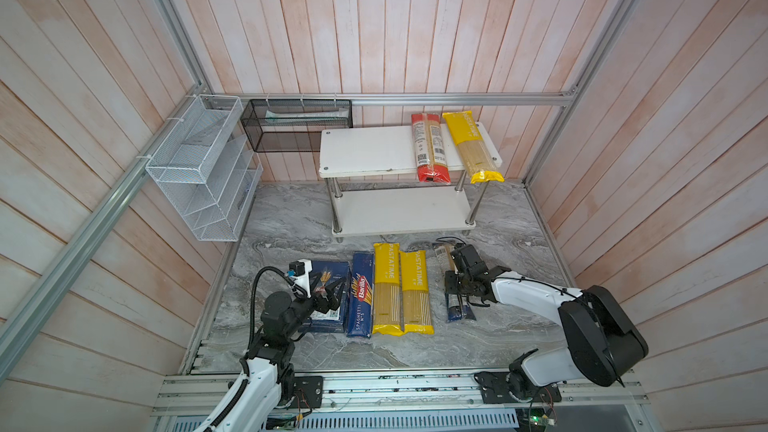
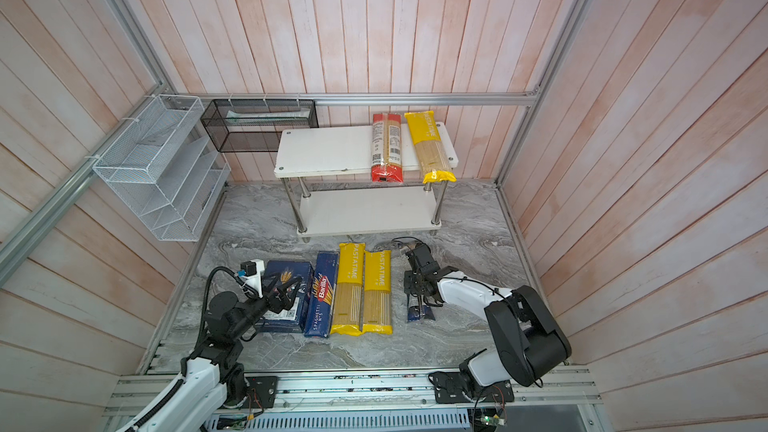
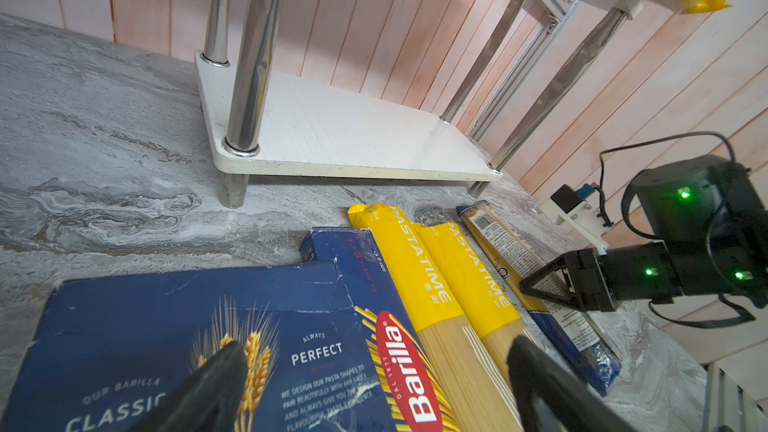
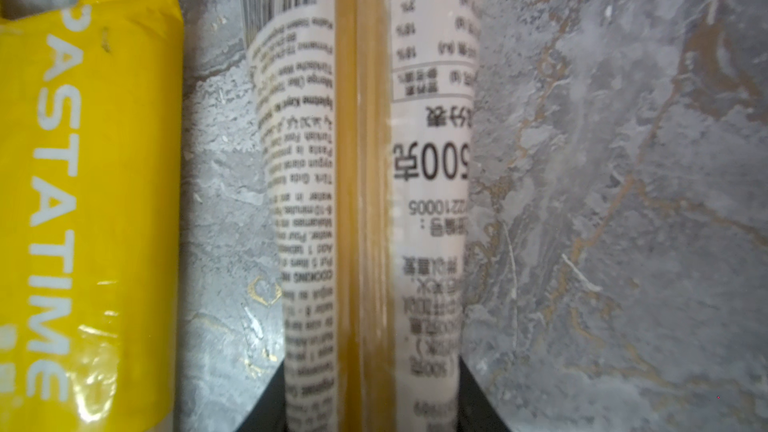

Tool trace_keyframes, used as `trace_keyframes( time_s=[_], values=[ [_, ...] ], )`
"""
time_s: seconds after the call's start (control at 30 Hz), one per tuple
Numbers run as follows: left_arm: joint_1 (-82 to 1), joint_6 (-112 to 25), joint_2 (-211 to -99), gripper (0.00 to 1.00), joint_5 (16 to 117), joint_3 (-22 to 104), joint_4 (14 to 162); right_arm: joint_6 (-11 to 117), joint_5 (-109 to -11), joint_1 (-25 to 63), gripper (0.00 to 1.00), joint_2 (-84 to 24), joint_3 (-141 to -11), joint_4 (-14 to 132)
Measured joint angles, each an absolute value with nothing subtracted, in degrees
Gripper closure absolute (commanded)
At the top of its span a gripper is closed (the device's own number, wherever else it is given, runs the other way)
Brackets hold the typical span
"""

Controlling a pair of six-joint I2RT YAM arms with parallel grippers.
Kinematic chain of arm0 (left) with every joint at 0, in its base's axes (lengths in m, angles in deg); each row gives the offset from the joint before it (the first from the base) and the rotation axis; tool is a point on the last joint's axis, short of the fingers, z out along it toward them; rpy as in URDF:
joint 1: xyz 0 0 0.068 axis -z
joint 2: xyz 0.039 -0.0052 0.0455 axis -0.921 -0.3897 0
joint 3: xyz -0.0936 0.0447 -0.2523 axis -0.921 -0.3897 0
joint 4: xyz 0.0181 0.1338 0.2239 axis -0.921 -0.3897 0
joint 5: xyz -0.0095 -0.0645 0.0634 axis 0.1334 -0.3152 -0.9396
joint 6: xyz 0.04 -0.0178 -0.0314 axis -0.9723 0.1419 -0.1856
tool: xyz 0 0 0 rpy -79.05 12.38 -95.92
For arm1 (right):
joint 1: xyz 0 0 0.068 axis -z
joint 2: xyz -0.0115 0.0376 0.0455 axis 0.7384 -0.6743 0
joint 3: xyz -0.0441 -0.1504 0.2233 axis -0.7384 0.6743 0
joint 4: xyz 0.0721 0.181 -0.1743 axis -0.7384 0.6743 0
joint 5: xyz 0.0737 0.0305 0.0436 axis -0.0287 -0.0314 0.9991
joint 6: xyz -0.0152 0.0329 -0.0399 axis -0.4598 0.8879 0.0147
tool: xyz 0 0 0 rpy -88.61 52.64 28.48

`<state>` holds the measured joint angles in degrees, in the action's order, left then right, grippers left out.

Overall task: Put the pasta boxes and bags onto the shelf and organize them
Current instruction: 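Lift the clear-and-blue bag upright toward the top shelf with the right gripper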

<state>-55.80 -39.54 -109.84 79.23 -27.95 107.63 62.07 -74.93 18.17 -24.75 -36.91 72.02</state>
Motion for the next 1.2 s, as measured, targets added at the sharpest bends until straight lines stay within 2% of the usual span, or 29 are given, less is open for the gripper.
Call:
trace_keyframes(
  time_s=[0.43, 0.77, 0.9, 1.2],
  values=[
    [-55.8, -39.5, -109.9, 0.0, 79.2, -28.0, 107.6, 63.7, -70.4, 17.5, 0.8, -18.6, -36.1, 77.9],
    [-55.8, -39.5, -109.9, 0.0, 79.2, -28.0, 107.6, 66.6, -67.6, 15.3, 0.86, -11.0, -40.6, 83.3],
    [-55.8, -39.5, -109.9, 0.0, 79.2, -28.0, 107.6, 67.5, -67.7, 14.0, 0.87, -9.9, -44.4, 85.6],
    [-55.8, -39.5, -109.9, 0.0, 79.2, -28.0, 107.6, 67.9, -68.4, 3.9, 0.87, -11.9, -59.2, 91.9]
  ],
)
